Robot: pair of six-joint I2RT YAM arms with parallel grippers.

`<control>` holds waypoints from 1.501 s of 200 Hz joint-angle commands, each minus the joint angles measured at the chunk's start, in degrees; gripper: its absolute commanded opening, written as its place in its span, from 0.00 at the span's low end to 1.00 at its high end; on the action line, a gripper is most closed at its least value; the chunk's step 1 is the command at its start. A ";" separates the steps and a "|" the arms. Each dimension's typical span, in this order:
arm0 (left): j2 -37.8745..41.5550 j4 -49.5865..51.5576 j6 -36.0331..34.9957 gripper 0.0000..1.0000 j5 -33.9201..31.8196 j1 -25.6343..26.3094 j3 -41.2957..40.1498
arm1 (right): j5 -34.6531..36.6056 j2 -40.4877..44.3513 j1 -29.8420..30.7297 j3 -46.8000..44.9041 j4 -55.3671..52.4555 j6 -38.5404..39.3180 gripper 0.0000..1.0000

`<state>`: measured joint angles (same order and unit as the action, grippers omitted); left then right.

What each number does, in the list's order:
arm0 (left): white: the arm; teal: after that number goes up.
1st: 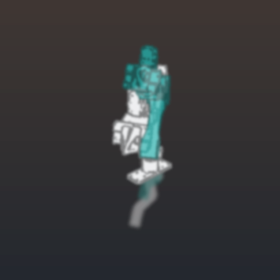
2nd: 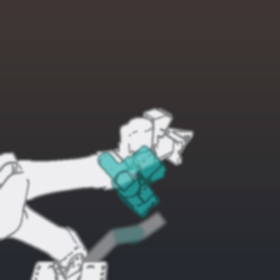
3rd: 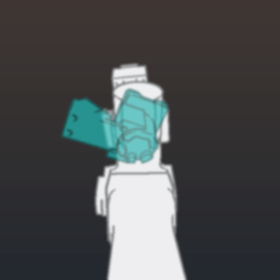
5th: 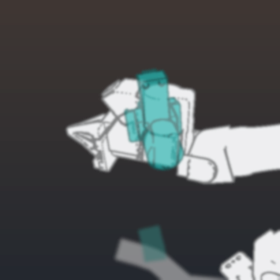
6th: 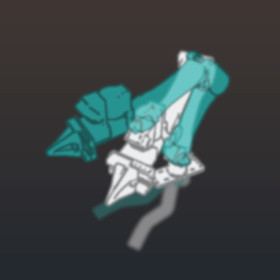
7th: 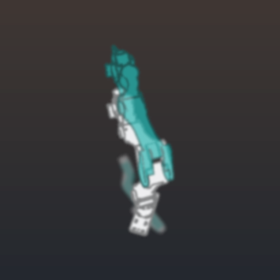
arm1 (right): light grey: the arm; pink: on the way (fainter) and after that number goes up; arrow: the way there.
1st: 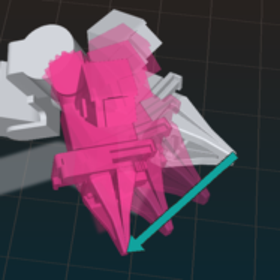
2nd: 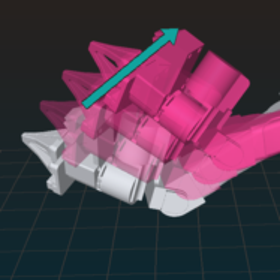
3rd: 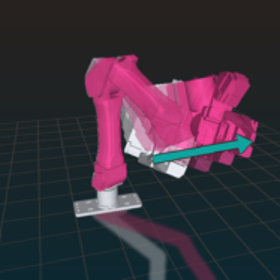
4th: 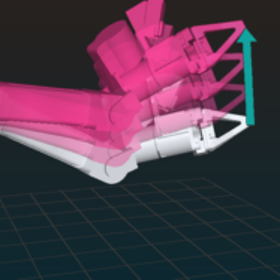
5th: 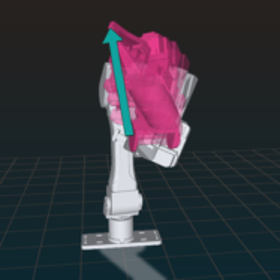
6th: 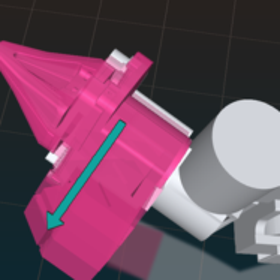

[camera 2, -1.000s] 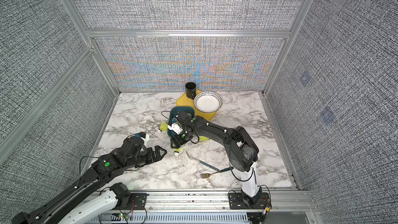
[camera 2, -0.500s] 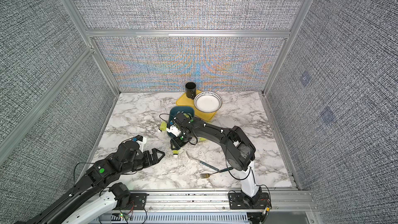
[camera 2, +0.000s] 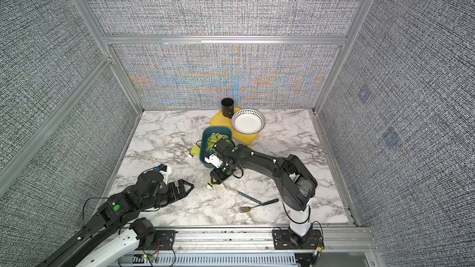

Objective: Put the shuttlecocks into the storage box
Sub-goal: Pick up the shuttlecock at the center of the board.

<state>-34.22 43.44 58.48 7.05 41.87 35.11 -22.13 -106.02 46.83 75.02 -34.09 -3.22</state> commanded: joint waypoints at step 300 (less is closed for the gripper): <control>-2.45 -3.17 -1.39 1.00 2.27 -0.03 -0.57 | -11.29 -7.75 -3.10 4.36 1.92 0.49 0.08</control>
<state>-36.51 41.71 57.45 9.04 41.87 34.68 -32.69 -114.06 43.64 79.42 -31.14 -3.11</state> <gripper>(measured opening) 0.998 0.095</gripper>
